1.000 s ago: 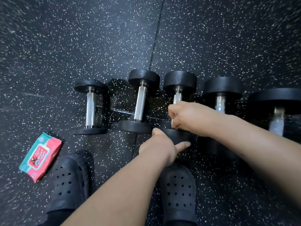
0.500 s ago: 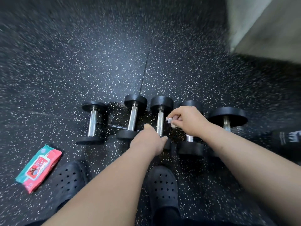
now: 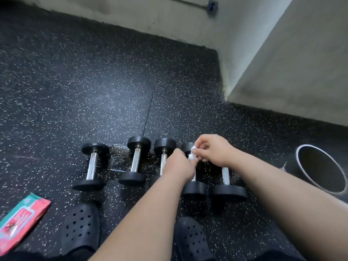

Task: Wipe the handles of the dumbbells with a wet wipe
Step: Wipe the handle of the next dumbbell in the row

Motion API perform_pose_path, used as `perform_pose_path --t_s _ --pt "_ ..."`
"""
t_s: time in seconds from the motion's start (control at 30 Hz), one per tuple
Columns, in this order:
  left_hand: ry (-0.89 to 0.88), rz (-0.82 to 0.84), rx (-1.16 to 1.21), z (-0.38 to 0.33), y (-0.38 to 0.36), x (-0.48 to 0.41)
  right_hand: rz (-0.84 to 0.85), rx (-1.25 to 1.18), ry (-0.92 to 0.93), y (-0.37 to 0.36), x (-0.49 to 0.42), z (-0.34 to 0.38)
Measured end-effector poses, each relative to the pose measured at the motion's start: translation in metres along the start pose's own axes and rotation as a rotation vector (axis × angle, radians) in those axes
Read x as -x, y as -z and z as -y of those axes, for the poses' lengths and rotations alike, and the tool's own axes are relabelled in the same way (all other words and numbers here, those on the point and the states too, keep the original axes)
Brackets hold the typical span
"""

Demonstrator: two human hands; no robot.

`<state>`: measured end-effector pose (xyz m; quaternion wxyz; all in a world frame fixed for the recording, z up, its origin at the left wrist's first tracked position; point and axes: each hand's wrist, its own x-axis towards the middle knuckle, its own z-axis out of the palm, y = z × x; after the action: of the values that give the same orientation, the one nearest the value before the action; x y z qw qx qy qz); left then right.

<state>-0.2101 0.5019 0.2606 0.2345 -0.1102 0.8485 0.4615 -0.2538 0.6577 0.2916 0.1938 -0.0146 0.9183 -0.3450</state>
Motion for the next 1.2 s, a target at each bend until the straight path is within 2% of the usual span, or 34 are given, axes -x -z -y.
perform_pose_path --t_s 0.1,0.33,0.5,0.57,0.7,0.87,0.97,1.1,1.2 --pt "-0.011 -0.010 0.084 0.008 -0.028 -0.020 -0.055 -0.196 -0.036 -0.009 -0.012 -0.028" --pt "0.019 -0.001 0.200 0.027 -0.060 -0.075 -0.069 -0.671 -0.182 -0.025 -0.051 -0.092" --pt "0.088 -0.023 0.310 0.035 -0.077 -0.108 -0.128 -0.883 -0.251 -0.050 -0.067 -0.119" --pt "0.127 -0.014 0.330 0.042 -0.088 -0.119 -0.171 -0.853 -0.264 -0.068 -0.070 -0.130" --pt "0.145 0.022 0.296 0.057 -0.111 -0.134 -0.279 -0.623 -0.233 -0.106 -0.070 -0.161" --pt "0.132 0.013 0.199 0.064 -0.128 -0.133 -0.211 -0.503 -0.191 -0.115 -0.064 -0.187" --pt "0.142 -0.076 0.153 0.068 -0.139 -0.126 -0.259 -0.504 -0.222 -0.113 -0.069 -0.197" --pt "0.111 -0.258 -0.035 0.076 -0.152 -0.107 -0.405 -0.582 -0.330 -0.117 -0.081 -0.203" --pt "0.182 -0.299 -0.062 0.083 -0.163 -0.095 -0.497 -0.516 -0.359 -0.118 -0.089 -0.204"
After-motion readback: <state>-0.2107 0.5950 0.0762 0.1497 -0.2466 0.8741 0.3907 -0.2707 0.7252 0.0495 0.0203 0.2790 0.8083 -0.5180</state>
